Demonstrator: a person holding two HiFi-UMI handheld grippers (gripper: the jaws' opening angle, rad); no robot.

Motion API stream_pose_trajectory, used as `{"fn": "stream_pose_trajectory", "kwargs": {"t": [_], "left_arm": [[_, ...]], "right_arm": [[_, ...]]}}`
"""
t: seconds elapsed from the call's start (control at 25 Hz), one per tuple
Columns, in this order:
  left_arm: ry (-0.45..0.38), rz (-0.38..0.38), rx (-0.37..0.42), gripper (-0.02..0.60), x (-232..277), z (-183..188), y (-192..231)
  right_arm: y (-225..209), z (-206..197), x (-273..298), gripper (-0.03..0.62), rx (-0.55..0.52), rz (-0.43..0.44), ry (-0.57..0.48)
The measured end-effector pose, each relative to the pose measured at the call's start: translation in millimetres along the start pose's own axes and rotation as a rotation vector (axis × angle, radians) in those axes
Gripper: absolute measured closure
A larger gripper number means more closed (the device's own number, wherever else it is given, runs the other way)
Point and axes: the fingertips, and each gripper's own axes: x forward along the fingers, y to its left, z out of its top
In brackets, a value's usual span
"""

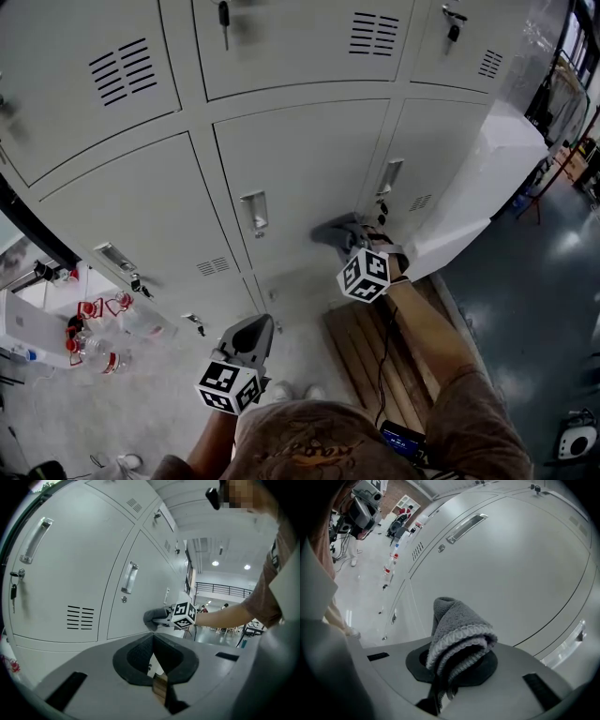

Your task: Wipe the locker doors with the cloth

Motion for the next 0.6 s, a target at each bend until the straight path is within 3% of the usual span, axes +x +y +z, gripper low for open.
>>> {"fn": "stream_pose_trajectory", "kwargs": {"t": [0.6], "left_arm": [[-0.014,0.032,-0.018,0.583,-9,-2,9]], "right_arm": [[43,-31,28,0.560,0.097,0.088,0.086]]}}
